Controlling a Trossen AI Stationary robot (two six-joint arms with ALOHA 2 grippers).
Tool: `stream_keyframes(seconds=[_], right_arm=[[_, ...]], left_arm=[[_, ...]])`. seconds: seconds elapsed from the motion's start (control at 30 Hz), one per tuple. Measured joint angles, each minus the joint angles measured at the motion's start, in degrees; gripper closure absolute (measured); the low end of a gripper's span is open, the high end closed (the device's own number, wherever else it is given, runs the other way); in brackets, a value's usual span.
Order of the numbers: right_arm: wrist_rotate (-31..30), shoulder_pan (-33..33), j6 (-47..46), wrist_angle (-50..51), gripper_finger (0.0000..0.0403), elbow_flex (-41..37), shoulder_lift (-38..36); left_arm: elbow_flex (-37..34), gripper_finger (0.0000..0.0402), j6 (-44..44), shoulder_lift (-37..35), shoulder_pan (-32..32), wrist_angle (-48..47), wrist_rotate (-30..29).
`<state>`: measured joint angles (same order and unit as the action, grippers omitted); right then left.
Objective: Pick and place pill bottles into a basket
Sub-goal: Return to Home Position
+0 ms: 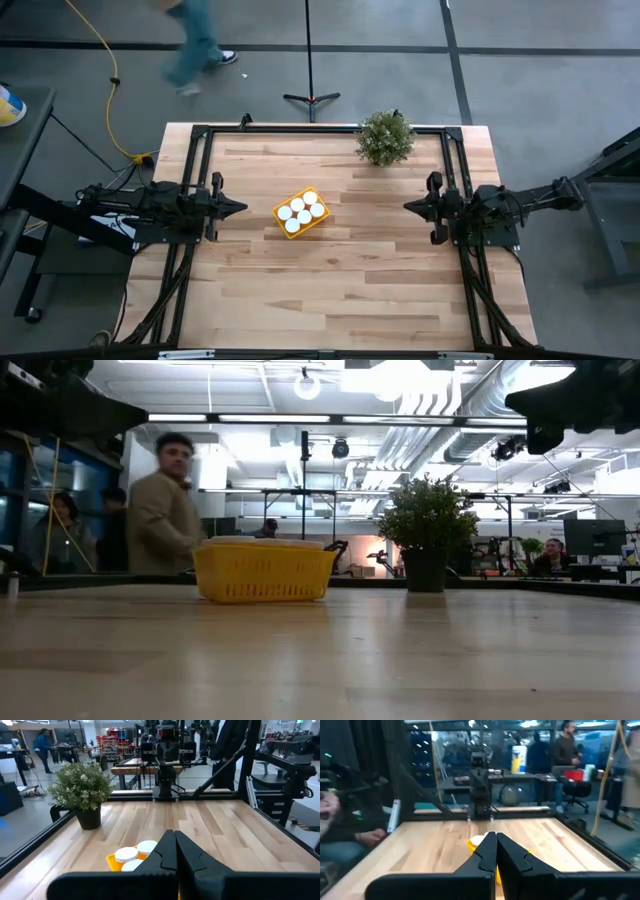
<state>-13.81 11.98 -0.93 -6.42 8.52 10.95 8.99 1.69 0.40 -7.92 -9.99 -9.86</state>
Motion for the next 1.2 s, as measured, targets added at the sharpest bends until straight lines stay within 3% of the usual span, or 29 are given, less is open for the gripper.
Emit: stream_keyframes(seconds=[0.2, 0.43, 0.63, 0.77, 0.93, 1.2], right_arm=[[7.7, 1.4, 0.9, -13.4, 0.0403, -7.4, -0.1], [6.3, 1.1, 2.0, -12.2, 0.0403, -7.9, -0.2], [1.3, 1.1, 3.9, -10.4, 0.0403, -7.9, -0.2], [-0.8, 1.1, 3.2, -9.3, 0.0403, -7.9, -0.2], [-2.3, 1.1, 3.4, -9.7, 0.0403, -7.9, -0.2], [-2.4, 1.1, 3.4, -9.1, 0.0403, -7.9, -0.2]], left_arm=[[0.0, 0.0378, 0.5, 0.0, 0.0, 0.7, 0.8], [-0.2, 0.0378, 2.3, 0.0, 0.0, 1.7, 3.5], [-1.5, 0.0378, 3.7, 0.0, 0.0, 3.4, 4.9], [-4.2, 0.0378, 3.1, 0.0, 0.0, 4.3, 3.7], [-8.3, 0.0378, 5.5, 0.0, 0.0, 13.1, 3.6], [-8.4, 0.0378, 5.1, 0.0, 0.0, 12.3, 3.1]])
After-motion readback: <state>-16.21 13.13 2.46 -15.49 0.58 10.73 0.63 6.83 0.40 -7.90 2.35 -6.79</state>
